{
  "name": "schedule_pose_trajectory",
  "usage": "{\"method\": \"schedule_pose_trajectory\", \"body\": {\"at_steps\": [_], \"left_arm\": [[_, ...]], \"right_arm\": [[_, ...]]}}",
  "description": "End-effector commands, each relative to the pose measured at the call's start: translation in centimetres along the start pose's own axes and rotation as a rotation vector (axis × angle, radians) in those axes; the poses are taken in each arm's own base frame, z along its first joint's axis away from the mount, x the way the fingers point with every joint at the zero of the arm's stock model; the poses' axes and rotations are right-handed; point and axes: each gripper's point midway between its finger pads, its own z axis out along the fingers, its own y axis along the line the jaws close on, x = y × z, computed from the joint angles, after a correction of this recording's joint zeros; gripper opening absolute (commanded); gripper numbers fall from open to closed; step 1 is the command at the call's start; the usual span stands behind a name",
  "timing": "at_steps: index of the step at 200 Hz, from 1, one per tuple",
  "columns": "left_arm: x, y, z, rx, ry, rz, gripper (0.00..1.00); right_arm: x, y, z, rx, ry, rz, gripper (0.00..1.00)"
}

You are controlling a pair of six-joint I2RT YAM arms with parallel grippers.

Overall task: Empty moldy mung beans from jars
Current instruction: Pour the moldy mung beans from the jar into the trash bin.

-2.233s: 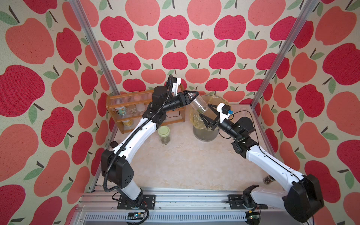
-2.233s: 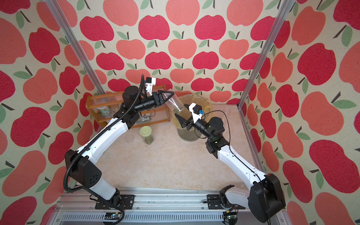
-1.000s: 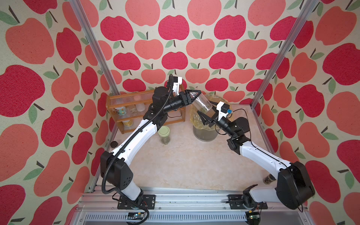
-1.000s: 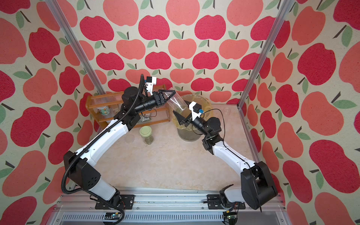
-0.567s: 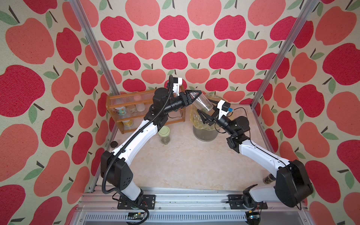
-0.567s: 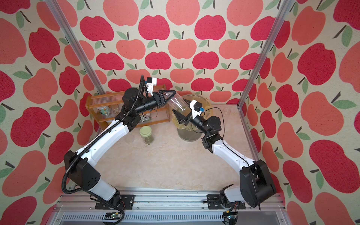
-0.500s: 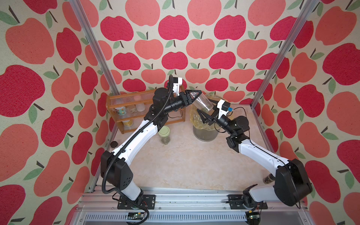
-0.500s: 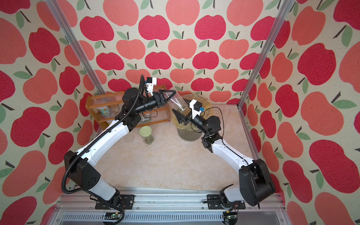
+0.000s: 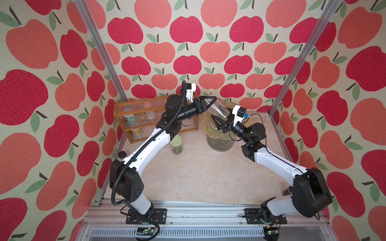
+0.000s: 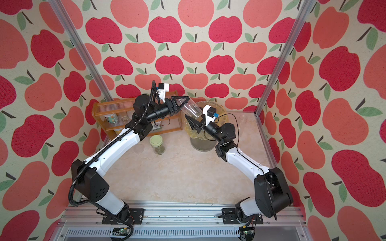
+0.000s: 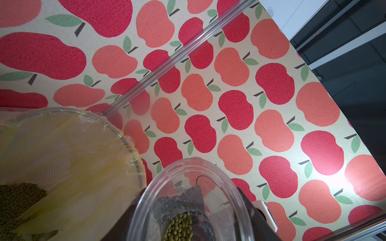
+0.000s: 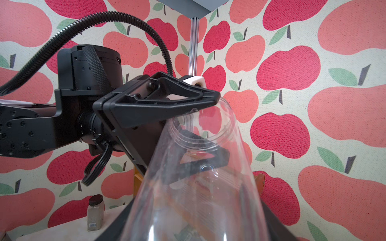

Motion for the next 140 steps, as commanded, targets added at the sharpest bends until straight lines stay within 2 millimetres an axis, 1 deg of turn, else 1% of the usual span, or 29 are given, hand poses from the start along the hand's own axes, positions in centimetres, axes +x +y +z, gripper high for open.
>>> {"method": "schedule_pose_trajectory", "body": {"at_steps": [1,12,31,56,69,86,100,121,140], "left_arm": [[1.6,1.3,0.5,0.002,0.060,-0.045,0.40],[1.7,1.6,0.6,0.000,0.064,-0.054,0.40],[1.9,1.9,0.7,0.002,0.073,-0.062,0.40],[1.9,2.3,0.7,-0.013,0.074,-0.063,0.40],[1.9,2.4,0.5,-0.021,0.074,-0.059,0.42],[1.7,2.7,0.3,-0.042,0.070,-0.048,0.43],[1.6,2.7,0.2,-0.053,0.069,-0.041,0.43],[1.6,2.9,0.2,-0.065,0.071,-0.040,0.42],[1.6,2.8,0.2,-0.061,0.066,-0.044,0.42]], "right_arm": [[-2.6,-0.1,0.5,-0.010,-0.068,-0.018,0.67],[-2.6,-0.2,0.5,-0.007,-0.069,-0.015,0.70],[-2.5,-0.3,0.5,0.000,-0.067,-0.016,0.70],[-2.5,-0.3,0.5,-0.004,-0.062,-0.018,0.64],[-2.5,-0.3,0.4,0.001,-0.059,-0.018,0.60],[-2.3,-0.2,0.4,0.001,-0.043,-0.016,0.59],[-2.0,-0.3,0.4,0.002,-0.029,-0.009,0.63],[-2.1,-0.2,0.3,0.006,-0.031,-0.011,0.76],[-2.4,-0.2,0.3,0.003,-0.037,-0.016,0.77]]}}
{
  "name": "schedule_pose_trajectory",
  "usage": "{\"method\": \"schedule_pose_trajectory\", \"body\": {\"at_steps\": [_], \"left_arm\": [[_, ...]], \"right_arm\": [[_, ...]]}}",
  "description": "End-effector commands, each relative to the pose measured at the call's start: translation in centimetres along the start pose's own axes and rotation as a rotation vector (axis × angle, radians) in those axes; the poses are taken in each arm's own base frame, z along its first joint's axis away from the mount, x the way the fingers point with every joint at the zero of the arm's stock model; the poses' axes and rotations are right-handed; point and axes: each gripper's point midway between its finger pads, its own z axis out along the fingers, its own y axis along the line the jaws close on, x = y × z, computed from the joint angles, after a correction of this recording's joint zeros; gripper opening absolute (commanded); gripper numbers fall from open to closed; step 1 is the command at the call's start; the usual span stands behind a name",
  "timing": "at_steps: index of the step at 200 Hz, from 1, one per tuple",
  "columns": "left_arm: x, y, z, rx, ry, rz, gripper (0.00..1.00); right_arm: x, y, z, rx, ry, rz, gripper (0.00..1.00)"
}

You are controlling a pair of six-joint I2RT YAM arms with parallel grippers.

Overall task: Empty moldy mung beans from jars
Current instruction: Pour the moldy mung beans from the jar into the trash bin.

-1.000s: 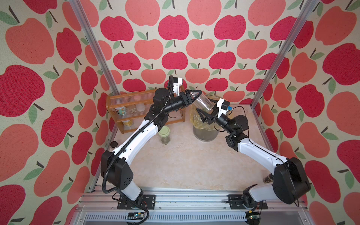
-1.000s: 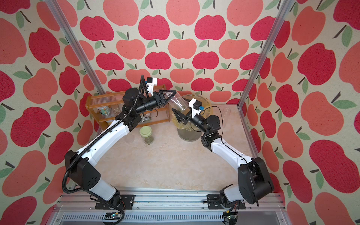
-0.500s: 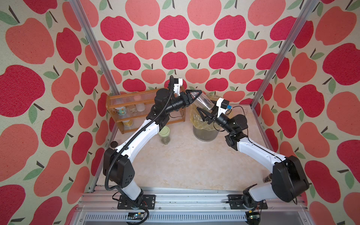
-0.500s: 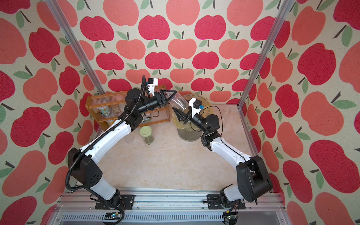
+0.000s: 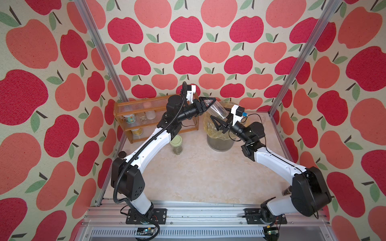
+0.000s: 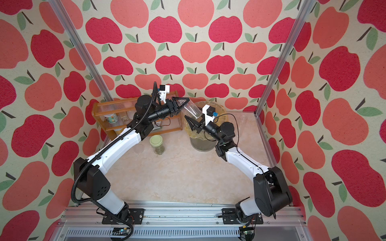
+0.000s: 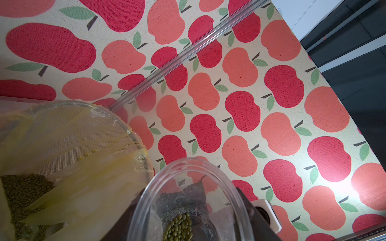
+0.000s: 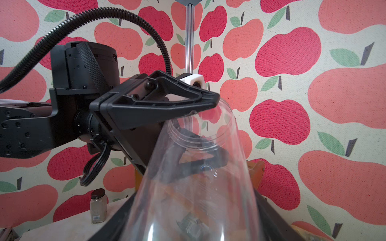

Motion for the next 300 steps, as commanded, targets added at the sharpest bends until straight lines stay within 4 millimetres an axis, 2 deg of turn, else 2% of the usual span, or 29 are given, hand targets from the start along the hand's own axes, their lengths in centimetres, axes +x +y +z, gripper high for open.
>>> {"method": "schedule_pose_trajectory", "body": {"at_steps": [1,50,127,200,235,274,289,300], "left_arm": [[0.9,0.7,0.1,-0.016,0.040,-0.004,0.42],[0.5,0.1,0.1,0.000,0.018,-0.003,0.41],[0.2,-0.6,0.1,0.016,0.019,0.003,0.40],[-0.1,-1.0,-0.5,0.016,0.009,0.019,0.40],[-0.1,-1.1,-0.4,0.023,0.010,0.017,0.39],[-0.1,-1.2,-0.3,0.037,0.012,0.004,0.39],[0.0,-1.3,-0.2,0.037,0.022,0.009,0.39],[0.2,-1.4,-0.1,0.035,0.033,0.013,0.39]], "right_arm": [[-3.5,0.4,0.2,-0.009,-0.080,-0.047,0.77],[-3.5,0.4,0.5,-0.021,-0.077,-0.039,0.78],[-1.7,-0.4,1.6,-0.015,-0.005,-0.005,0.82],[-0.2,-0.9,1.2,0.017,0.042,0.001,0.84],[-0.3,-0.9,1.2,0.022,0.036,-0.005,0.84],[0.1,-1.1,1.6,0.016,0.050,0.008,0.81],[0.5,-1.3,1.7,0.022,0.065,0.014,0.74],[0.8,-1.4,1.7,0.027,0.080,0.017,0.72]]}}
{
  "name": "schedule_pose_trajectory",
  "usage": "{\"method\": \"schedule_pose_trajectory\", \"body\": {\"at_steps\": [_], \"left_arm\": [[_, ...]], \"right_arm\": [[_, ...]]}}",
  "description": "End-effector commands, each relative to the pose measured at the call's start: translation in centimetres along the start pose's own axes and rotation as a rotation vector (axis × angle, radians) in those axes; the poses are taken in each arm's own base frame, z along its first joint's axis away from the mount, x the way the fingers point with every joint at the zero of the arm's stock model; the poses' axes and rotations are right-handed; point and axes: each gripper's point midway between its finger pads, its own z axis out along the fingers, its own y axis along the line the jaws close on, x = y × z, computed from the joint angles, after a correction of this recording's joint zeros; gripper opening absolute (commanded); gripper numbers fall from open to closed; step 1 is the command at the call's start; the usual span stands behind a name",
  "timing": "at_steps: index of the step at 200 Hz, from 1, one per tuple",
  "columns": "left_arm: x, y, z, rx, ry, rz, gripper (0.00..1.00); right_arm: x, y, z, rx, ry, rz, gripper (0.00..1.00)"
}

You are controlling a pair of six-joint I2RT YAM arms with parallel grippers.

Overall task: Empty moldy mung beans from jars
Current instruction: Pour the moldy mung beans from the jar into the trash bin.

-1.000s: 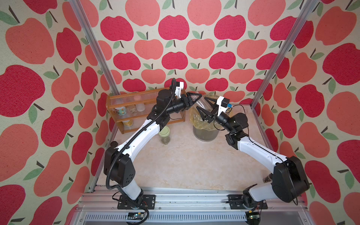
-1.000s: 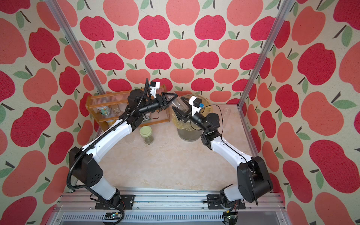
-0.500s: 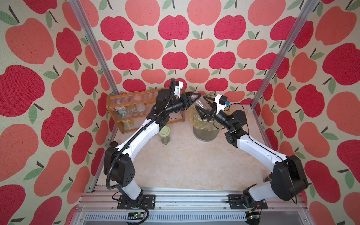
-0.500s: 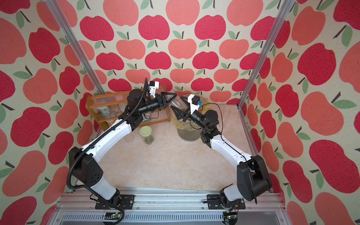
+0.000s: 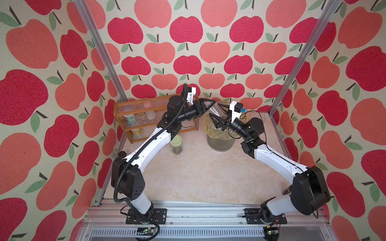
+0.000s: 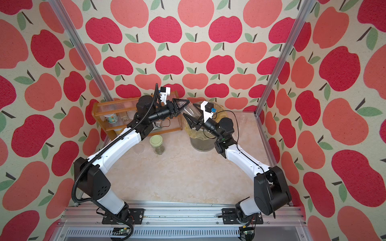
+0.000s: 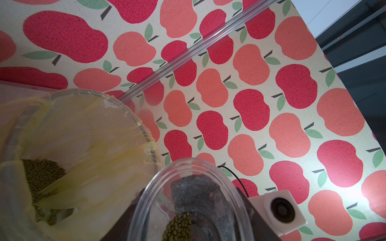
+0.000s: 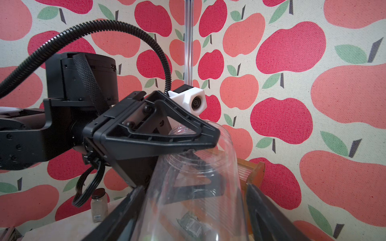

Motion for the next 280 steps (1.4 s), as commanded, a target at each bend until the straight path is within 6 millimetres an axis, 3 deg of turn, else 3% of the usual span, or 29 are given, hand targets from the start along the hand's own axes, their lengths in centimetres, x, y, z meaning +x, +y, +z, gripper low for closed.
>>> {"method": "schedule_pose_trajectory", "body": {"at_steps": [1,26,65,101,155,173,211,244,260,273,280], "left_arm": [[0.1,-2.4,-0.1,0.067,0.028,0.036,0.39],[0.3,-2.4,0.1,0.069,0.038,0.037,0.39],[0.5,-1.9,0.6,0.071,0.050,0.022,0.40],[0.4,-1.2,1.4,0.042,0.065,0.041,0.61],[1.1,-1.4,4.7,0.081,0.124,0.049,0.67],[1.2,-0.9,5.4,0.072,0.123,0.048,0.74],[0.8,0.1,5.9,0.047,0.091,0.034,0.80],[0.3,0.7,6.1,0.014,0.072,0.047,0.83],[0.3,0.9,6.3,0.010,0.080,0.052,0.87],[0.3,1.1,6.4,-0.003,0.087,0.061,1.00],[0.4,1.4,6.4,-0.015,0.087,0.069,1.00]], "right_arm": [[0.7,-1.0,0.6,0.029,0.035,0.003,0.72],[1.1,-1.2,0.6,0.045,0.056,0.006,0.72],[1.0,-1.8,0.5,0.080,0.065,0.010,0.58],[-0.6,-2.1,-0.6,0.134,0.027,0.012,0.55],[-2.2,-2.9,-3.4,0.264,0.031,-0.031,0.52],[-2.6,-3.0,-4.3,0.287,0.050,-0.045,0.51],[-3.6,-3.4,-5.9,0.324,0.067,-0.032,0.51],[-3.3,-3.5,-6.3,0.333,0.071,-0.011,0.50],[-3.1,-3.8,-6.4,0.348,0.073,-0.010,0.50],[-3.4,-4.0,-6.6,0.363,0.068,-0.013,0.50],[-3.4,-4.2,-6.7,0.370,0.068,-0.015,0.50]]}}
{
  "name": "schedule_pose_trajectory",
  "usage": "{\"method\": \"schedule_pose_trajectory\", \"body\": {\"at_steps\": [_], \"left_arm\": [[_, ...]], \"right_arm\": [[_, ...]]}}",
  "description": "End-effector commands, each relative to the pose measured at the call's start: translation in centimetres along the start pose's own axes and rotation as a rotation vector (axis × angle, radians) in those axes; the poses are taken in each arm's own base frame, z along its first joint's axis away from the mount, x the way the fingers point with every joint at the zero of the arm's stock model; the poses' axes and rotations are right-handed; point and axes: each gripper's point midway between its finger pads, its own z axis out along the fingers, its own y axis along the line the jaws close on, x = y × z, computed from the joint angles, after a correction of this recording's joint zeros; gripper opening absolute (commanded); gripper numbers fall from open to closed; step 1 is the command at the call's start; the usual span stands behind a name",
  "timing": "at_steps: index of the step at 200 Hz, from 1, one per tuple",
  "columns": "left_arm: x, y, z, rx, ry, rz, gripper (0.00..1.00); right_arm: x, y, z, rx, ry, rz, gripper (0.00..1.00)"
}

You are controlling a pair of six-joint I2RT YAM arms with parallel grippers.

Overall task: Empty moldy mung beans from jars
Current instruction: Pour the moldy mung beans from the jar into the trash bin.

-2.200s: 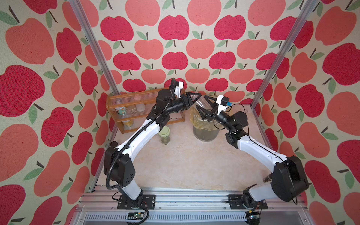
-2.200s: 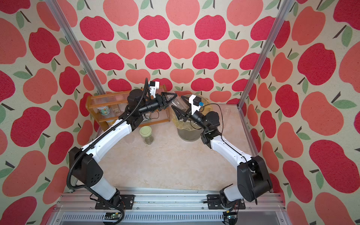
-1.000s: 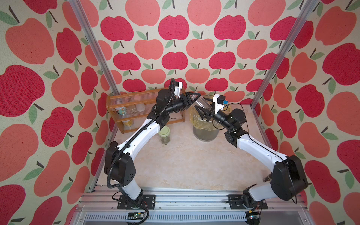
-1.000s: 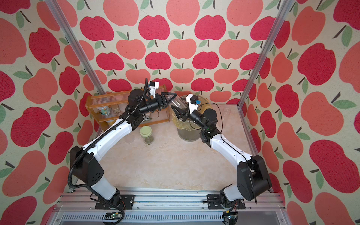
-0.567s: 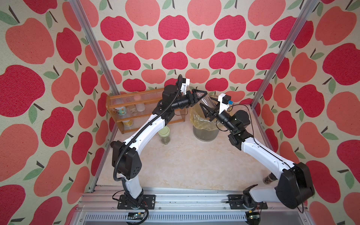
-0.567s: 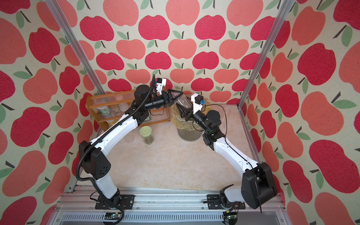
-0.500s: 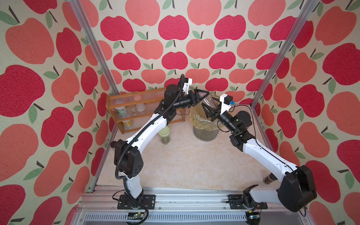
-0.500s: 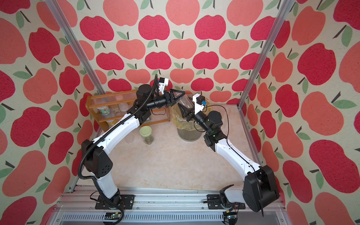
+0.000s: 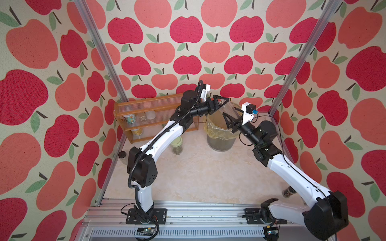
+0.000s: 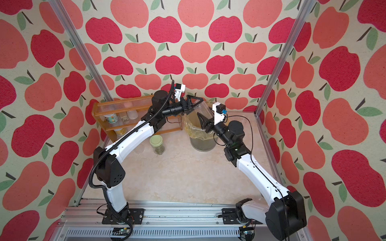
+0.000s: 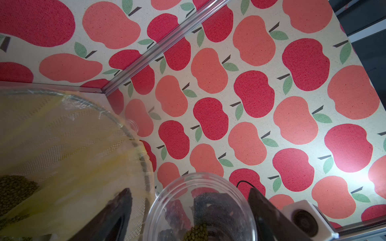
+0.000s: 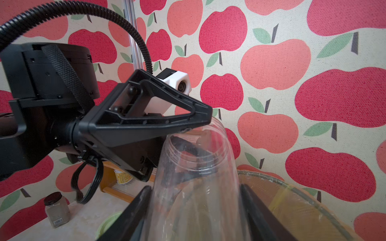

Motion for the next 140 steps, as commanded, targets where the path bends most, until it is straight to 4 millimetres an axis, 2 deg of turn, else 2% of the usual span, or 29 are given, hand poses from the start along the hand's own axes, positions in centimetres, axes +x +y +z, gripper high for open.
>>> {"method": "schedule_pose_trajectory", "body": {"at_steps": [1,23,38,59,85,114,140], "left_arm": [[-0.8,1.3,0.1,-0.051,-0.014,0.027,1.00],[-1.2,2.5,-0.7,-0.116,-0.036,0.068,1.00],[-1.8,3.6,-1.9,-0.188,-0.071,0.113,1.00],[-2.4,4.1,-3.8,-0.255,-0.117,0.189,1.00],[-2.5,3.7,-6.2,-0.350,-0.157,0.319,1.00],[-2.6,2.6,-9.2,-0.463,-0.222,0.496,1.00],[-2.0,1.7,-11.0,-0.522,-0.247,0.592,1.00]], "right_arm": [[-1.9,-0.7,-0.8,0.043,-0.056,-0.007,0.50],[-2.0,-1.3,-0.9,0.065,-0.035,-0.005,0.50],[-1.7,-1.8,-0.9,0.092,0.014,0.003,0.50],[-0.5,-2.9,-0.9,0.129,0.116,0.021,0.49],[1.1,-4.1,-1.3,0.170,0.231,0.065,0.49],[2.1,-5.1,-1.5,0.215,0.397,0.094,0.49],[4.4,-5.3,-1.1,0.206,0.599,0.122,0.49]]}}
